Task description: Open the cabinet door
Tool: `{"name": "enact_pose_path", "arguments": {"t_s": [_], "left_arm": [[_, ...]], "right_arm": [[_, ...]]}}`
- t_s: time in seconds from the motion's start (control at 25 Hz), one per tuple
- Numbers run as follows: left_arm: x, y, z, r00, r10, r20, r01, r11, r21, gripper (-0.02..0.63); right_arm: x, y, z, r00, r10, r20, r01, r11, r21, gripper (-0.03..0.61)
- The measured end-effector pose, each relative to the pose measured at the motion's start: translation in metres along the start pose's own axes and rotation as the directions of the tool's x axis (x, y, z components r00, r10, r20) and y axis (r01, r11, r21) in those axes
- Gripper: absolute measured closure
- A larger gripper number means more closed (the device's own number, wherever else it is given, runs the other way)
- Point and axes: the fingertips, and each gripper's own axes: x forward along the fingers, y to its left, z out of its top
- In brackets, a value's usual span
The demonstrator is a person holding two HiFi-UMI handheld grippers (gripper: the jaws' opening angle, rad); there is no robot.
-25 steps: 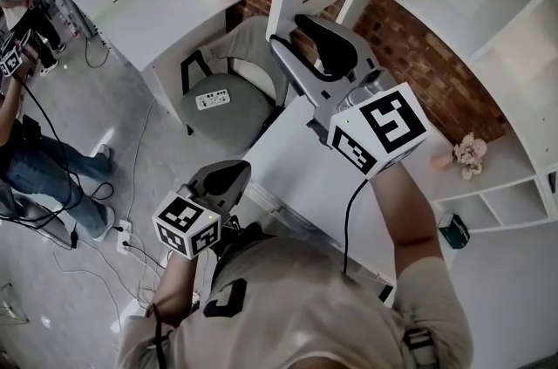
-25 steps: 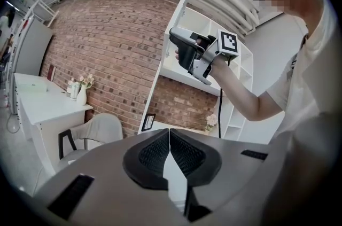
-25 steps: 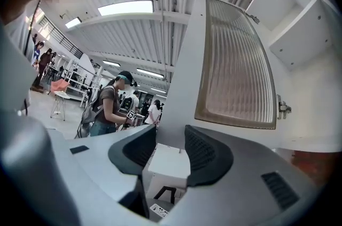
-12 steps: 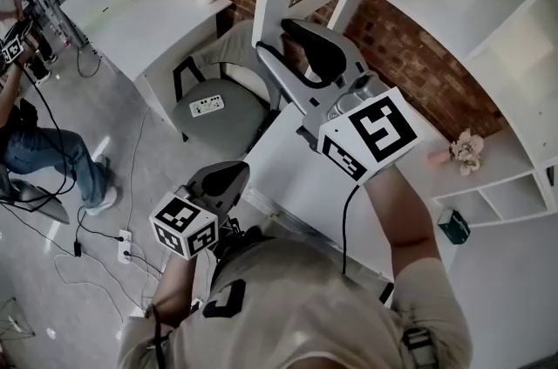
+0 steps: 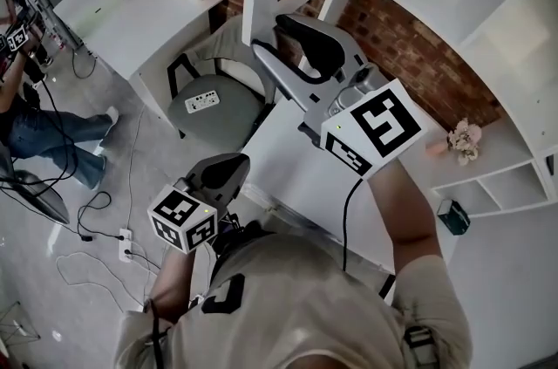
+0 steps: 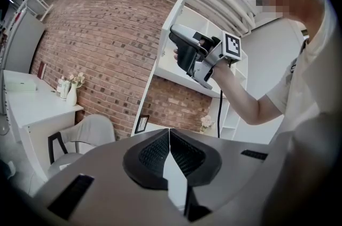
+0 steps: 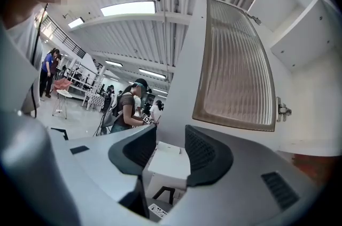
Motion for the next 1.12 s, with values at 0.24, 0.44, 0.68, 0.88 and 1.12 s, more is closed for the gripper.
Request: {"name": "enact_pose_path", "arguments": {"t_s": [0.24,0.44,0.68,0.88,1.12], "left_arm": [[0.005,-0.007,0.000,1.000,0.012,-0.008,-0.012,1.000,0.013,0.597],[0.014,-0.015,0.013,1.000,0.011,0.008,-0.011,0.999,0.045,0.597],[0.026,-0.039,0.012,0.999,0.043,0.001,-0.043,0.997,0.062,0.597],[0.041,-0.059,0.019,0.999,0.043,0.017,-0.044,0.995,0.088,0.597],[0.055,-0.089,0.015,0.999,0.040,0.015,-0.041,0.994,0.099,0.597]], "right_arm": [[-0.030,-0.003,-0.010,0.999,-0.029,-0.033,0.029,0.999,-0.015,0.407],[-0.056,-0.008,-0.017,0.997,-0.062,-0.049,0.063,0.998,0.000,0.442],[-0.102,-0.013,-0.038,0.996,-0.066,-0.066,0.071,0.995,0.070,0.548],[-0.138,-0.016,-0.047,0.995,-0.069,-0.069,0.077,0.989,0.123,0.552],[-0.183,-0.018,-0.056,0.993,-0.090,-0.079,0.104,0.975,0.195,0.551]]}}
